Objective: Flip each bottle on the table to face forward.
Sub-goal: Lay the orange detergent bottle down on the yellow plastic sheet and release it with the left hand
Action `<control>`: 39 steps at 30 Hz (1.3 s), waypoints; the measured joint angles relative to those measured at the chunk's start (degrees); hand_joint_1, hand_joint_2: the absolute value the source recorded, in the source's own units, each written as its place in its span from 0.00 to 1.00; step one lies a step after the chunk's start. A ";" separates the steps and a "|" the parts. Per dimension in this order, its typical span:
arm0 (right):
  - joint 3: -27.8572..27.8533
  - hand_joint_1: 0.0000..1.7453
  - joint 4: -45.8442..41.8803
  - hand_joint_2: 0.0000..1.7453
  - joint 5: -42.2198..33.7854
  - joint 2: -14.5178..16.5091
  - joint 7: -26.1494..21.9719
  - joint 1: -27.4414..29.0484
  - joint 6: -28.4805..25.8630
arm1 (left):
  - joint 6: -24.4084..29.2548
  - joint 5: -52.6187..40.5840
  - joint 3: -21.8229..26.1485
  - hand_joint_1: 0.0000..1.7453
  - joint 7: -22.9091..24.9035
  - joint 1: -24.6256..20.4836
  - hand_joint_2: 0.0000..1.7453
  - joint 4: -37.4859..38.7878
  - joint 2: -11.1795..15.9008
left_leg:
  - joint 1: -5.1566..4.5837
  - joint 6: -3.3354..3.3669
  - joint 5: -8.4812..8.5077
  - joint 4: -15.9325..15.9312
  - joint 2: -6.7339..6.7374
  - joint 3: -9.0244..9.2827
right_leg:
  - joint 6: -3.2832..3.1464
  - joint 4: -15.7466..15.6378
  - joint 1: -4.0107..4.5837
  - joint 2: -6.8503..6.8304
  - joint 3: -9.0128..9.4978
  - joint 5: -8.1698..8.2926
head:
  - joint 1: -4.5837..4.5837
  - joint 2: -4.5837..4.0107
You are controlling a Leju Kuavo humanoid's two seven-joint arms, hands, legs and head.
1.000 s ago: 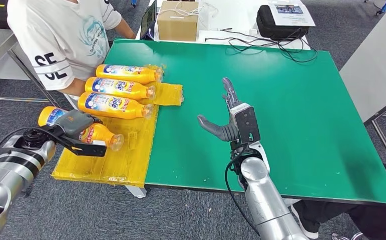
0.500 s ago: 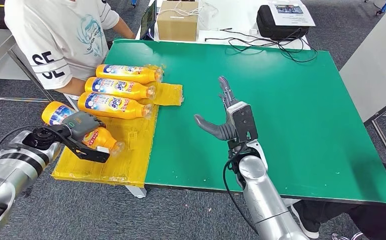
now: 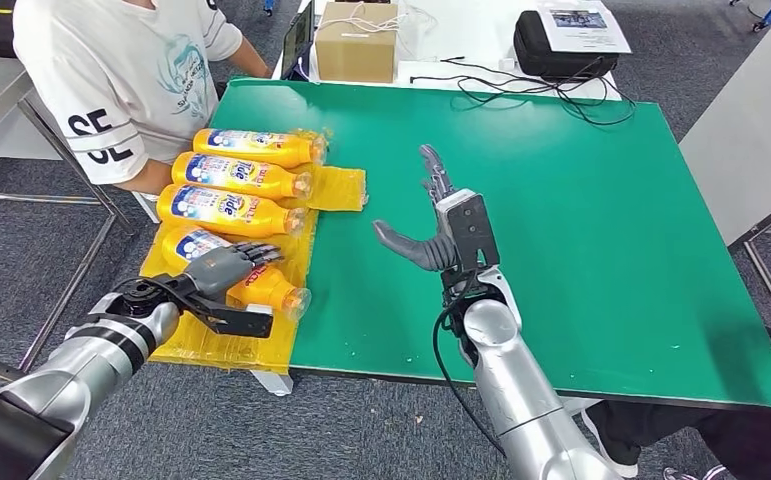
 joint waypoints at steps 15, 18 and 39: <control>0.01 0.00 1.28 1.00 -0.07 -0.05 0.00 -0.01 0.04 | 0.43 -0.43 0.93 0.00 -0.30 0.51 1.00 0.90 -0.63 | 0.01 -0.01 0.08 -0.01 -0.14 0.08 | 0.00 0.02 0.00 -0.16 0.15 0.00 | 0.02 0.00; 0.01 0.00 1.33 1.00 -0.07 -0.07 0.00 -0.01 0.04 | 0.47 -0.42 0.98 0.00 -0.30 0.52 1.00 0.99 -0.65 | 0.01 -0.01 0.07 -0.01 -0.14 0.10 | 0.00 0.02 0.00 -0.16 0.16 0.00 | 0.02 0.00; -0.14 0.00 2.01 1.00 -0.89 -1.82 -1.18 1.31 -1.70 | -5.70 35.67 18.67 0.00 -7.51 14.77 1.00 -14.40 4.94 | 0.03 -0.04 0.04 -0.02 0.12 0.11 | -0.03 0.01 0.03 0.01 0.01 -0.02 | 0.01 0.00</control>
